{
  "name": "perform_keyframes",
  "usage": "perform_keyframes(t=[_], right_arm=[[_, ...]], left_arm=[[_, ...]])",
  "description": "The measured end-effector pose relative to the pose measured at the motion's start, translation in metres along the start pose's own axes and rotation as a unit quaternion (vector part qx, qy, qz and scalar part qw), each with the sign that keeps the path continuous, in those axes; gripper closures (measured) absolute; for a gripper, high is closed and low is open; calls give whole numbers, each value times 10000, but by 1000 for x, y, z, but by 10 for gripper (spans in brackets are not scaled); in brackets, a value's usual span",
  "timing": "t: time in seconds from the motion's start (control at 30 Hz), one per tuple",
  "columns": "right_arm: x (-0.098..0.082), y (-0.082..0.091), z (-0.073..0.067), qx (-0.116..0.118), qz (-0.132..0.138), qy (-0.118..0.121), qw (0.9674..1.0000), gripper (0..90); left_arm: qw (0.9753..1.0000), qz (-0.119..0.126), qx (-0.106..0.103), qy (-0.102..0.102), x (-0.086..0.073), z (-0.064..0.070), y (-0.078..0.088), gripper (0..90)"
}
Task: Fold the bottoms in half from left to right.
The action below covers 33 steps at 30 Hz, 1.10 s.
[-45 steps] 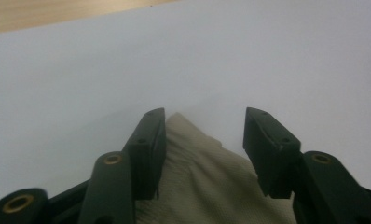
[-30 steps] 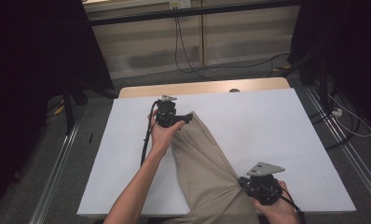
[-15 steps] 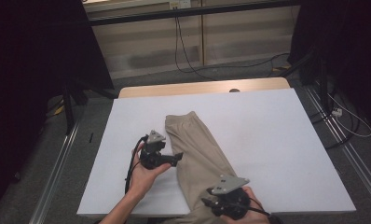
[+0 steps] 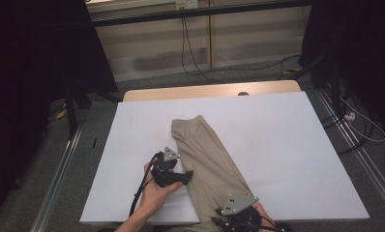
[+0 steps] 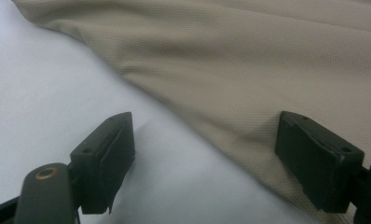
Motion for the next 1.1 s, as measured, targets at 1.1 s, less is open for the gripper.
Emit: perform_keyframes(t=[1.1], right_arm=[[-32,83,30,-827,133,-551,9950,707]], left_arm=[[9954,165,-936,-139,1,50,43,435]])
Point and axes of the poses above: each handheld gripper's, and its own axes: y roughly backward along the jaws, x roughly out of its top, z roughly to its right, the point moved 6 cm from there along -y, roughly forward along the jaws, and after that the axes turned 11 degrees about z, right-handed, at the moved point
